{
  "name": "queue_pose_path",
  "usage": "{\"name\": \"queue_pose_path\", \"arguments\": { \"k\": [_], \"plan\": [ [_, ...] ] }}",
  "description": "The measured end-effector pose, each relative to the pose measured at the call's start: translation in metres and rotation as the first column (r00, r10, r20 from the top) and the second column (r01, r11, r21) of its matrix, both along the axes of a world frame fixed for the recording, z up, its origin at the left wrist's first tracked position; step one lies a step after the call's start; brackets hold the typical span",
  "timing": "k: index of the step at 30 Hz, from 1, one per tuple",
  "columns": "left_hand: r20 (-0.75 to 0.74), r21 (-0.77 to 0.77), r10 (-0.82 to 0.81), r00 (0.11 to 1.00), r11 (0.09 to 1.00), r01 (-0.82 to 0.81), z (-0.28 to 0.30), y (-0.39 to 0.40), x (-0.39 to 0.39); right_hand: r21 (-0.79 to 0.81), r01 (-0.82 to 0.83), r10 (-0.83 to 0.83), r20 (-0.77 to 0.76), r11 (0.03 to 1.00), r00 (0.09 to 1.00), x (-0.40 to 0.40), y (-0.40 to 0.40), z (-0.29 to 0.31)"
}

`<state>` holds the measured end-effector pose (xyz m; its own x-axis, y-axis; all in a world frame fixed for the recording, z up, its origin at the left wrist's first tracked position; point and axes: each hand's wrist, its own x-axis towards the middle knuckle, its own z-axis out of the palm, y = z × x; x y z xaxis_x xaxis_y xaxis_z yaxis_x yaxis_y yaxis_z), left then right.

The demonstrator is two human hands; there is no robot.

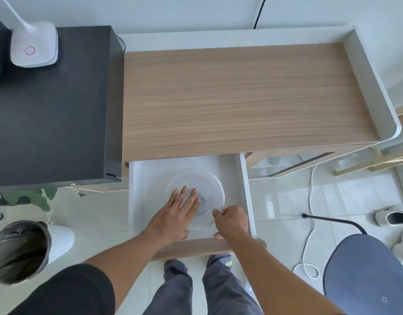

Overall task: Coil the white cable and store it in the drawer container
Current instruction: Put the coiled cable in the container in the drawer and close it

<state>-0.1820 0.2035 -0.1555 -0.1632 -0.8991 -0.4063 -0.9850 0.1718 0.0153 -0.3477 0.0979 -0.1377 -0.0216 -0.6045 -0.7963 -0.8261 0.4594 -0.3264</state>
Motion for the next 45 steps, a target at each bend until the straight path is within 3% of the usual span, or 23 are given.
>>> {"name": "queue_pose_path", "arguments": {
  "k": [6,9,11,12,14,16,17,18,19,23,30,35,38,41,45],
  "plan": [
    [-0.128,0.036,0.269,0.955,0.963,-0.267,0.019,0.007,-0.003,-0.047,-0.053,0.055,0.037,0.997,0.998,-0.013,-0.002,0.013],
    [-0.288,-0.021,0.569,0.77,0.801,-0.599,0.038,0.036,-0.005,-0.254,-0.105,0.097,-0.043,0.962,0.994,-0.047,0.005,0.022],
    [-0.403,-0.079,0.754,0.519,0.536,-0.841,0.043,0.07,-0.009,-0.356,-0.052,0.024,-0.083,0.933,0.996,-0.079,0.013,0.029],
    [-0.445,-0.067,0.825,0.349,0.358,-0.931,0.042,0.089,-0.011,-0.371,-0.017,-0.019,-0.095,0.928,0.995,-0.096,0.017,0.029],
    [-0.468,0.111,0.881,-0.072,-0.022,-0.994,0.036,0.123,-0.016,-0.3,0.055,-0.086,-0.089,0.952,0.992,-0.119,0.028,0.026],
    [-0.416,0.37,0.787,-0.455,-0.31,-0.876,0.032,0.141,-0.02,-0.135,0.174,-0.172,0.026,0.975,0.985,-0.127,0.036,0.022],
    [-0.42,0.503,0.661,-0.622,-0.4,-0.766,0.031,0.143,-0.022,-0.068,0.243,-0.236,0.102,0.968,0.967,-0.128,0.038,0.017],
    [-0.414,0.616,0.512,-0.752,-0.451,-0.646,0.029,0.142,-0.023,-0.027,0.299,-0.291,0.167,0.954,0.942,-0.128,0.039,0.013],
    [-0.407,0.682,0.397,-0.823,-0.466,-0.563,0.027,0.139,-0.023,-0.011,0.343,-0.332,0.219,0.939,0.917,-0.126,0.038,0.01],
    [-0.459,0.708,0.302,-0.835,-0.444,-0.55,0.029,0.121,-0.016,0.026,0.453,-0.433,0.348,0.891,0.832,-0.115,0.025,0.005],
    [-0.385,0.82,0.199,-0.901,-0.374,-0.433,0.023,0.072,0.023,0.078,0.518,-0.495,0.443,0.852,0.747,-0.073,-0.021,0.002],
    [-0.376,0.824,0.144,-0.915,-0.399,-0.402,0.022,0.031,0.05,0.128,0.566,-0.549,0.486,0.814,0.68,-0.039,-0.057,0.004],
    [-0.379,0.847,0.022,-0.925,-0.395,-0.357,0.023,0.007,0.056,0.168,0.617,-0.599,0.529,0.768,0.601,-0.023,-0.074,0.006],
    [-0.343,0.906,-0.148,-0.928,-0.312,-0.285,0.025,-0.011,0.059,0.251,0.653,-0.653,0.573,0.715,0.496,-0.007,-0.086,0.009],
    [-0.305,0.937,-0.202,-0.931,-0.241,-0.254,0.027,-0.028,0.064,0.292,0.671,-0.68,0.591,0.682,0.434,0.007,-0.098,0.012]
  ]
}}
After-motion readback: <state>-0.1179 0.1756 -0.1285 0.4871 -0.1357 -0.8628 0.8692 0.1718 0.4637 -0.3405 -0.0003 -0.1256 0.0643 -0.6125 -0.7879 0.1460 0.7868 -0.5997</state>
